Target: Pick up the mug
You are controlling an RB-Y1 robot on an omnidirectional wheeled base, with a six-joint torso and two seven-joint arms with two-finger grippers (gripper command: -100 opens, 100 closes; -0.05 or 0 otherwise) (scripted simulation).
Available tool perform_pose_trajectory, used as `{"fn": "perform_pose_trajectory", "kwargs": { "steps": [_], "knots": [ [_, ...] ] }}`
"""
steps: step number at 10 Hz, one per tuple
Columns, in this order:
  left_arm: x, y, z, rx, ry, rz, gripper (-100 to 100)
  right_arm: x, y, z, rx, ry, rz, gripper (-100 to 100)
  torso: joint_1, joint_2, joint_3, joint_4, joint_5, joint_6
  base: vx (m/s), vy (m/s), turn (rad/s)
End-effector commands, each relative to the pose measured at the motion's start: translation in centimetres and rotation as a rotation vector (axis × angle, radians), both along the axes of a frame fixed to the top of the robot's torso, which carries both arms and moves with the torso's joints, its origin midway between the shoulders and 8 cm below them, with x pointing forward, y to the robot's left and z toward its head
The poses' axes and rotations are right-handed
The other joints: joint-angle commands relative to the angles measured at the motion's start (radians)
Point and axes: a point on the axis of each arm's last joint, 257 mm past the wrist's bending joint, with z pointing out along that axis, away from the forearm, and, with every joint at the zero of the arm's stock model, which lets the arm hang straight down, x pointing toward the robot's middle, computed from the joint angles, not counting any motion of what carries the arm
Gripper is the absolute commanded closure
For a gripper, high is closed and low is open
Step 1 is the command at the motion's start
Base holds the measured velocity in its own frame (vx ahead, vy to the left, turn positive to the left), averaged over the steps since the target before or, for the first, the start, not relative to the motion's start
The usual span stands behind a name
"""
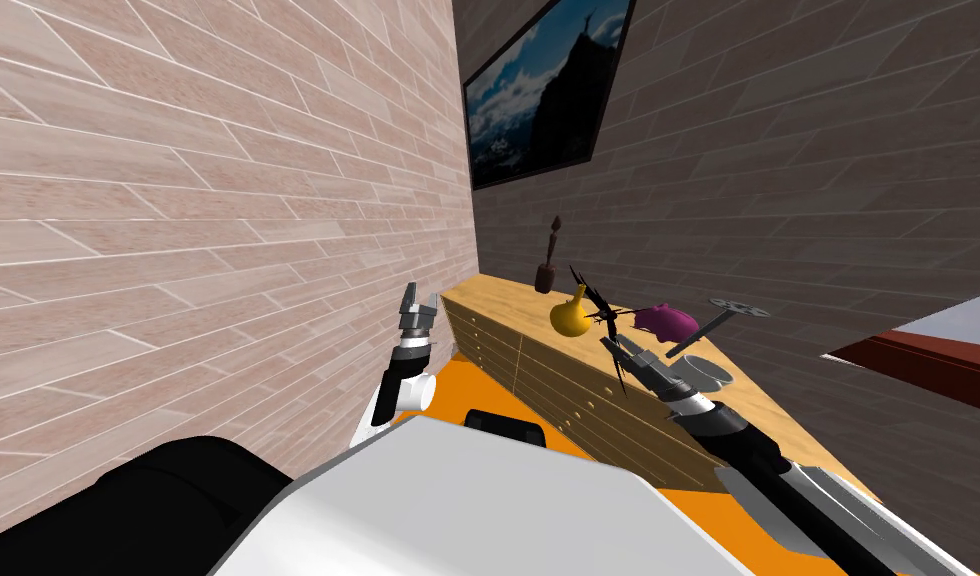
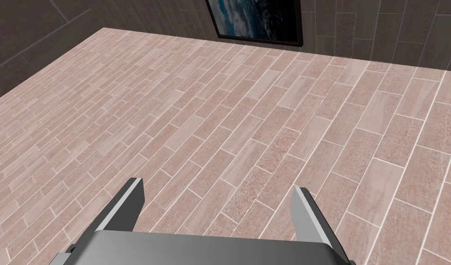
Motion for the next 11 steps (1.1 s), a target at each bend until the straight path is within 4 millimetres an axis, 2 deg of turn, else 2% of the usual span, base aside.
{"fn": "perform_pose_trajectory", "kwargs": {
  "steps": [1,2,5,6,8,9,11],
  "knots": [
    [0.0,0.0,0.0,0.0,0.0,0.0,0,0.4,-1.2,-1.1,-0.107,0.019,-0.007,-100,0.0,0.0,0.0,0.0,0.0,0.0,-0.011,-0.008,0.137],
    [0.0,0.0,0.0,0.0,0.0,0.0,0,0.5,-1.2,-1.0,-0.126,0.023,0.003,-100,-0.001,0.0,0.0,0.0,0.0,0.0,-0.008,-0.012,0.032],
    [0.0,0.0,0.0,0.0,0.0,0.0,0,1.0,-3.3,-2.5,-0.281,0.054,0.004,-100,-0.001,0.0,0.0,0.0,0.0,0.0,-0.009,-0.016,0.053],
    [0.0,0.0,0.0,0.0,0.0,0.0,0,1.0,-3.3,-2.5,-0.287,0.054,0.007,-100,-0.001,0.001,0.0,0.0,0.0,0.0,-0.011,-0.02,0.041],
    [0.0,0.0,0.0,0.0,0.0,0.0,0,1.5,-5.5,-3.9,-0.428,0.086,0.005,-100,-0.002,0.001,0.0,0.0,0.0,0.0,-0.025,-0.041,0.088],
    [0.0,0.0,0.0,0.0,0.0,0.0,0,1.5,-5.5,-3.8,-0.442,0.087,0.012,-100,-0.003,0.002,0.001,0.0,-0.001,0.0,-0.026,-0.042,0.026],
    [0.0,0.0,0.0,0.0,0.0,0.0,0,1.8,-7.9,-5.1,-0.575,0.119,0.013,-100,-0.003,0.001,0.001,0.0,-0.001,0.0,-0.03,-0.049,0.077]
  ]
}}
